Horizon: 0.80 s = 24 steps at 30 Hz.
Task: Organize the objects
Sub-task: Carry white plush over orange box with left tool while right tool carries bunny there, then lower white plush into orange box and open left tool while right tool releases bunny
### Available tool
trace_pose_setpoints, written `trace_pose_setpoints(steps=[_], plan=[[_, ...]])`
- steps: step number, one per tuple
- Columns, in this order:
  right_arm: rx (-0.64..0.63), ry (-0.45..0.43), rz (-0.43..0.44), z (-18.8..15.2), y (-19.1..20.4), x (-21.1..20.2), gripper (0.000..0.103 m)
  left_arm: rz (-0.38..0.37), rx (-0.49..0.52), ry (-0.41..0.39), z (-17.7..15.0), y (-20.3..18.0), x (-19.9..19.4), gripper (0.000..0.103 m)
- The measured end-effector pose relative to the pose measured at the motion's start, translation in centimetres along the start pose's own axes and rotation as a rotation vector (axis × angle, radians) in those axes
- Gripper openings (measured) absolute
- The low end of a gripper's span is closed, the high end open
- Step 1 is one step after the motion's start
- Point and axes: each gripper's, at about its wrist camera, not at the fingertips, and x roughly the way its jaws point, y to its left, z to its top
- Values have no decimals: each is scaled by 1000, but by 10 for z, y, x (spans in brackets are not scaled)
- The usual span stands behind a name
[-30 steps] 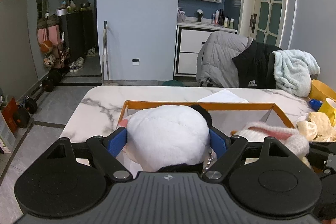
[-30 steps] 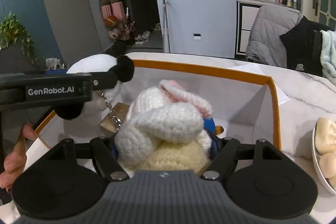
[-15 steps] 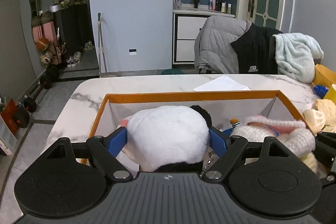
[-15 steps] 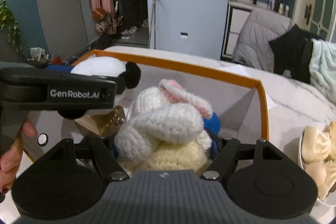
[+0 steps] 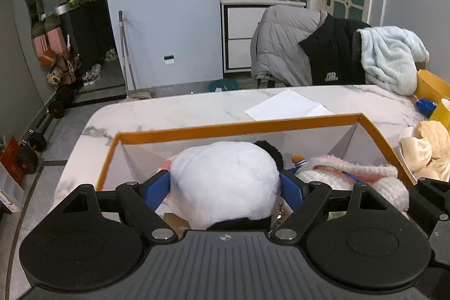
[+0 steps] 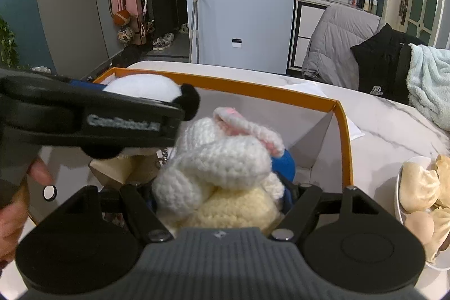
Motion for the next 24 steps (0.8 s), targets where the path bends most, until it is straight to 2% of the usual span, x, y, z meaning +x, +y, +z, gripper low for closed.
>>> trace_pose_setpoints(steps=[12, 24], plan=[[-3, 37, -18, 1, 0, 6, 78, 23, 25, 17, 4, -12, 10, 96], [-34, 33, -51, -3, 6, 8, 78, 33, 37, 16, 4, -15, 18, 96]])
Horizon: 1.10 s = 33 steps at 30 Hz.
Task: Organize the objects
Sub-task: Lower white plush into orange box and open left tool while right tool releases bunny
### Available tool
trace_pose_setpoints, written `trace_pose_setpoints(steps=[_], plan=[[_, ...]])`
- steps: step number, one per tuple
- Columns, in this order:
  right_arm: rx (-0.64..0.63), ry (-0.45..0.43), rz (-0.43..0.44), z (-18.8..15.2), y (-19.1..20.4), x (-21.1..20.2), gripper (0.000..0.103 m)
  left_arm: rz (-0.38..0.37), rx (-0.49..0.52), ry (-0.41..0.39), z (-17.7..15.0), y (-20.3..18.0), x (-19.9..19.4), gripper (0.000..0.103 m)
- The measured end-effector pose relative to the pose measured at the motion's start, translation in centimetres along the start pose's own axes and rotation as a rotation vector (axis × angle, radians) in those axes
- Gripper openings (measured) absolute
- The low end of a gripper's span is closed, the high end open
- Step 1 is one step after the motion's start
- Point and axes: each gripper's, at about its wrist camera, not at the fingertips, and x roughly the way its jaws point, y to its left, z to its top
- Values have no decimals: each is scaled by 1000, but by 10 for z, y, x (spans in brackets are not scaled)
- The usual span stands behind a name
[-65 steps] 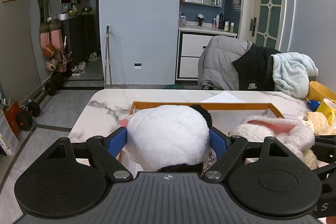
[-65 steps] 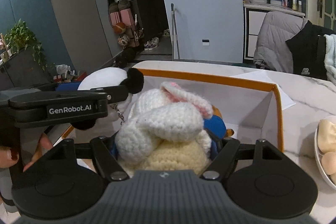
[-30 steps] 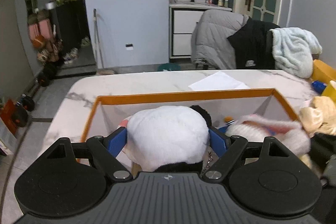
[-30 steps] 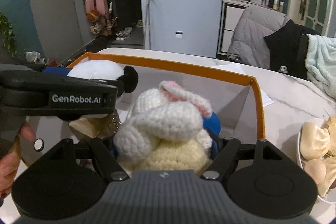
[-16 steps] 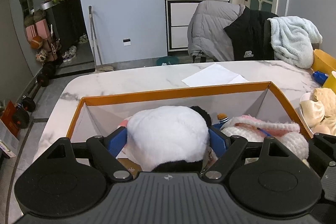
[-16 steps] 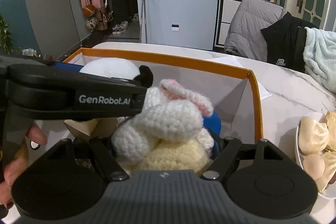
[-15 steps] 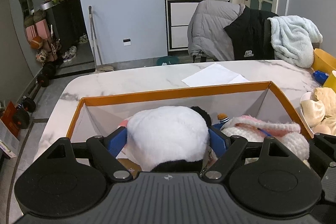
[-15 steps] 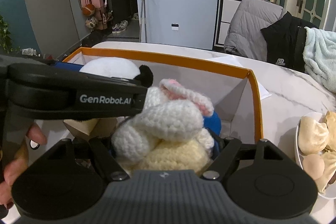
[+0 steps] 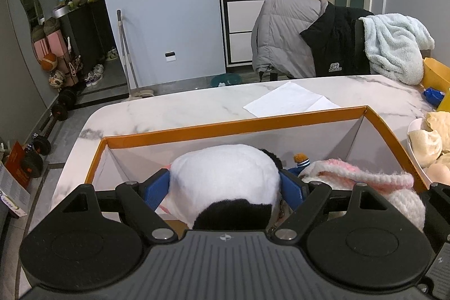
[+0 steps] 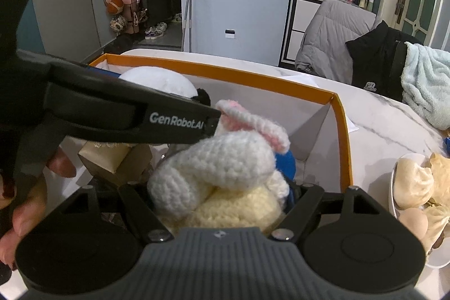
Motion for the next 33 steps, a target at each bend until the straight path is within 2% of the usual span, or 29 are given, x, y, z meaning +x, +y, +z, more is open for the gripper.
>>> trace_pose_setpoints(steps=[20, 28, 31, 33], plan=[[-10, -12, -34, -2, 1, 5, 78, -11, -27, -4, 0, 2, 2, 97], [-11, -15, -49, -3, 1, 6, 78, -36, -83, 7, -1, 10, 5, 97], [-13, -14, -52, -2, 1, 5, 78, -63, -117, 38, -2, 15, 9, 98], [-14, -15, -58, -3, 1, 5, 78, -123, -186, 108, -2, 26, 20, 98]])
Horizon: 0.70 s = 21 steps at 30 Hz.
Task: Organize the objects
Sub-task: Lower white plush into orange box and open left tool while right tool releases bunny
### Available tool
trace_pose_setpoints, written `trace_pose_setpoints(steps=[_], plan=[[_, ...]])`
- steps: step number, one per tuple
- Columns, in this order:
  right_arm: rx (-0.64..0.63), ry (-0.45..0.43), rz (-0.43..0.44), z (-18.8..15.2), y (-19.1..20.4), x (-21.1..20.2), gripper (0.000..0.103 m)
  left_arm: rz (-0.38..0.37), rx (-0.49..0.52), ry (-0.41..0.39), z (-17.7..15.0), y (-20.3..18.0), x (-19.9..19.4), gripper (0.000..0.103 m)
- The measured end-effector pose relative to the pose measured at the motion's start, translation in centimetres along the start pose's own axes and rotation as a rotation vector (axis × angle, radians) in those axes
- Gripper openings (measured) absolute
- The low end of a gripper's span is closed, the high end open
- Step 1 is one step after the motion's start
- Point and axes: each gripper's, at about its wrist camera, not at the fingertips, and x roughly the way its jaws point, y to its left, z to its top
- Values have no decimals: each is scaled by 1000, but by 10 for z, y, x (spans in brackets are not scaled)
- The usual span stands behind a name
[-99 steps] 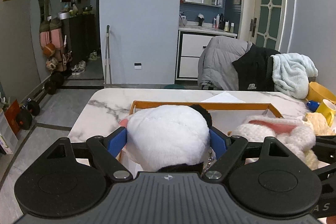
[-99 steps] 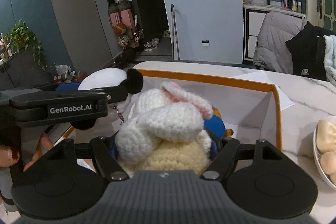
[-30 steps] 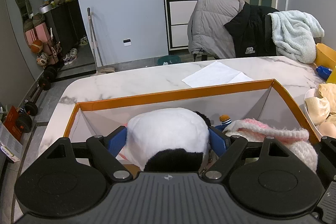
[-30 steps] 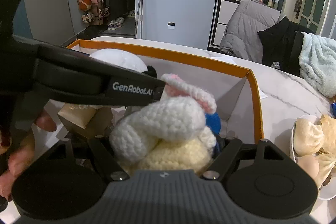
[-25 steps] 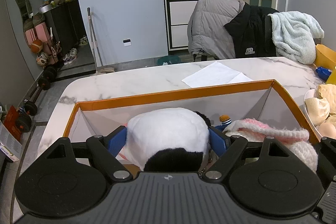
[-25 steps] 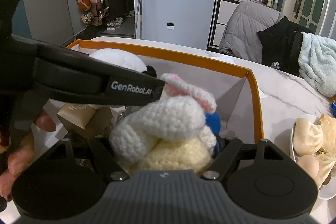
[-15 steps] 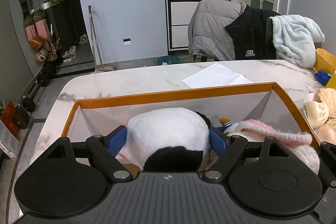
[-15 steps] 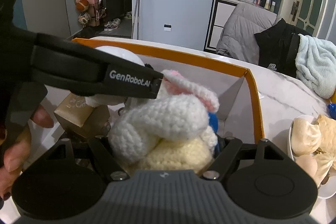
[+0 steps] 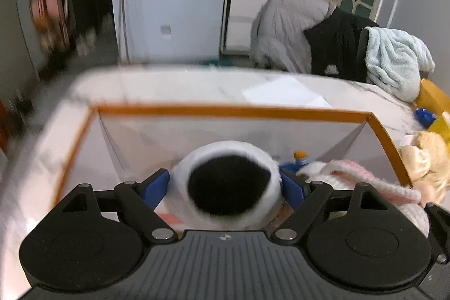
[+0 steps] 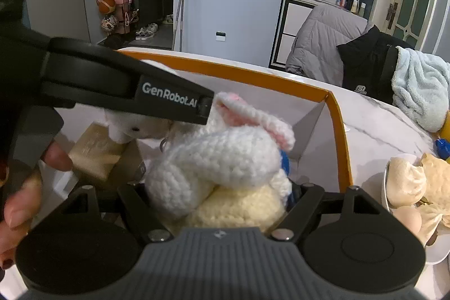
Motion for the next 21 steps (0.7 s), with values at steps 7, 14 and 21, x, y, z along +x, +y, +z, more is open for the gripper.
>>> trace_pose_setpoints(steps=[7, 14, 21], plan=[[-17, 22, -10, 1, 0, 1, 80, 4, 16, -10, -5, 10, -3, 98], [-55, 96, -6, 5, 4, 6, 84, 7, 32, -1, -5, 6, -4, 99], [-29, 101, 21, 5, 0, 3, 95, 4, 38, -4, -2, 0, -3, 101]])
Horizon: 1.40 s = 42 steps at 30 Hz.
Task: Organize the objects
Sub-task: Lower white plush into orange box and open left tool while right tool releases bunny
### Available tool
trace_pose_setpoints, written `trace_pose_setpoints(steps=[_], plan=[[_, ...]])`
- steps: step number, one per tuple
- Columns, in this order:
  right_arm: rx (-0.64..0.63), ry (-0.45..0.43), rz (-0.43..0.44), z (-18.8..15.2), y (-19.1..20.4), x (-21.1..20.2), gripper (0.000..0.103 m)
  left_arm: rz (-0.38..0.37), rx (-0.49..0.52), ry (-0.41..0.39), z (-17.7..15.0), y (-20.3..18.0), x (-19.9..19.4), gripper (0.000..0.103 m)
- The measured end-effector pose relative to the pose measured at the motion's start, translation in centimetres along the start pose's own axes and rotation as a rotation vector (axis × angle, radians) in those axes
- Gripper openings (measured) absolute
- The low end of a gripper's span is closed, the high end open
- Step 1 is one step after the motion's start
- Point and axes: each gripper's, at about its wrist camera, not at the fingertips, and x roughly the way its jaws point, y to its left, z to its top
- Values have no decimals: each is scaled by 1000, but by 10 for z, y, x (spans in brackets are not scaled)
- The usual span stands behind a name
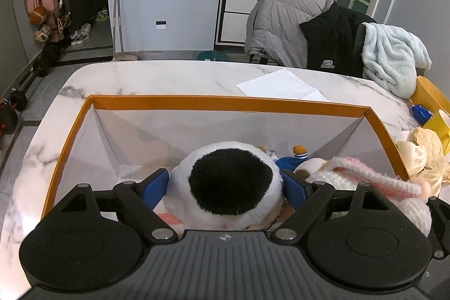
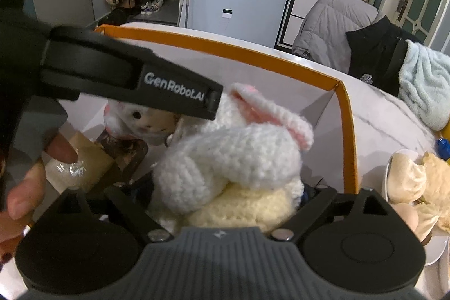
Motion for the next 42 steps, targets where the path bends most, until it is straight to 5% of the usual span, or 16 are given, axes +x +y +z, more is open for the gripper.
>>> trace_pose_setpoints(steps=[14, 24, 31, 42], plan=[[-155, -135, -137, -15, 22, -33, 97, -28, -10, -13, 1, -2, 0, 102], [-112, -253, -126, -41, 19, -94, 99, -26, -22, -47, -3, 0, -4, 102], [-5, -318, -90, -93, 23, -138, 100, -28, -20, -79, -6, 1, -8, 102], [114, -303, -44, -152, 6, -163, 101, -52, -49, -117, -8, 8, -25, 102]])
